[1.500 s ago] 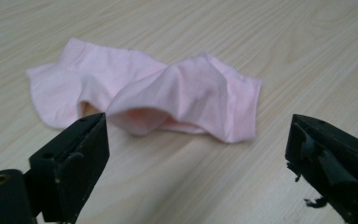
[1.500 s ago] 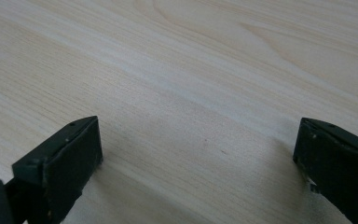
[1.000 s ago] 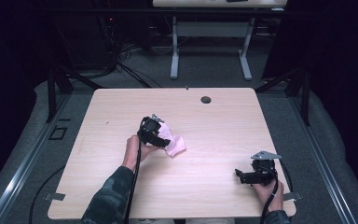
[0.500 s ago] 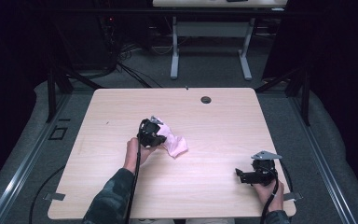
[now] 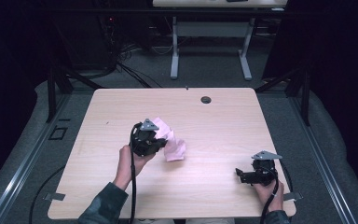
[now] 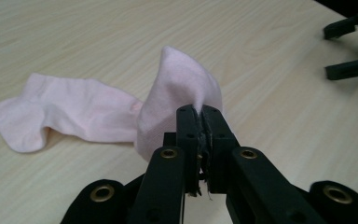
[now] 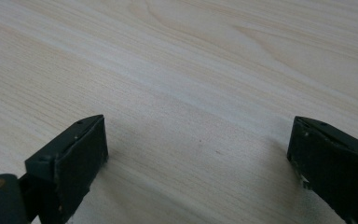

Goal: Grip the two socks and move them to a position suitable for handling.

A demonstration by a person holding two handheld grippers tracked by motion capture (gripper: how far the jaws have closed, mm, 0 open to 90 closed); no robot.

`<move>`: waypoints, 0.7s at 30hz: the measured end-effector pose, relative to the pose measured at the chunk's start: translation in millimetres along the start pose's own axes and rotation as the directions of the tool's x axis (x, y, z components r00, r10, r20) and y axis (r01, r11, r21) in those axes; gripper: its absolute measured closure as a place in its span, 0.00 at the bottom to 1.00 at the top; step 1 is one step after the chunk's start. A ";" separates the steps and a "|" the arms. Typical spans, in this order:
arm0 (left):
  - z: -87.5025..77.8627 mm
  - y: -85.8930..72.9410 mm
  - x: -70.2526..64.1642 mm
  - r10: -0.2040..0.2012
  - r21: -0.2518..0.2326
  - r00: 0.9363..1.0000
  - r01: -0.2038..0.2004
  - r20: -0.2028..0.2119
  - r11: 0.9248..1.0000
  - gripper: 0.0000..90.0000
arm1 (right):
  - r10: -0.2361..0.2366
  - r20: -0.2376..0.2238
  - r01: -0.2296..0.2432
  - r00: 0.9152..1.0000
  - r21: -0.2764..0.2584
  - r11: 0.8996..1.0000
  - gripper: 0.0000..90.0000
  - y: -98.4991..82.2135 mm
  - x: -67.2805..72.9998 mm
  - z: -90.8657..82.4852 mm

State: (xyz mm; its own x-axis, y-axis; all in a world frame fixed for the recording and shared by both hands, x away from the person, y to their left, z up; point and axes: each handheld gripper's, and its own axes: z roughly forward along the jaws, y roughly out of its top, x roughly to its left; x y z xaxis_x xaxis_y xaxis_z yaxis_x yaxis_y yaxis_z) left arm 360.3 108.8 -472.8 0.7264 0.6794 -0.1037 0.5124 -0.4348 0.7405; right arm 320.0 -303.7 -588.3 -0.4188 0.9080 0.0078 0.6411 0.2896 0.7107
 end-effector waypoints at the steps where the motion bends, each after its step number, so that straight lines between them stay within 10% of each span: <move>1: -3.4 -2.7 -4.0 0.003 0.006 1.000 -0.003 0.014 1.000 0.96 | 0.000 0.000 0.000 1.000 0.000 1.000 0.05 0.0 0.0 0.0; 14: -19.8 -51.8 -47.6 -0.044 0.069 0.993 0.036 0.110 0.997 0.96 | 0.000 0.001 0.000 1.000 0.000 1.000 0.05 -0.1 0.1 0.0; 21: 8.9 -99.0 -41.5 -0.134 0.195 0.987 0.116 0.083 0.974 0.95 | -0.001 0.000 0.001 1.000 -0.001 1.000 0.05 -0.1 0.2 0.0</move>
State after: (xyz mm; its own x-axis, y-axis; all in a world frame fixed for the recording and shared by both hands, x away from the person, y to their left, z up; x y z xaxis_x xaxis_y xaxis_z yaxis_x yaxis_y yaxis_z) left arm 283.5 118.4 -547.6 0.6867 0.6801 -0.2568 0.6726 -0.4603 0.5795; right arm 319.8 -303.6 -588.4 -0.4194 0.9078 0.0073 0.6403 0.2901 0.7112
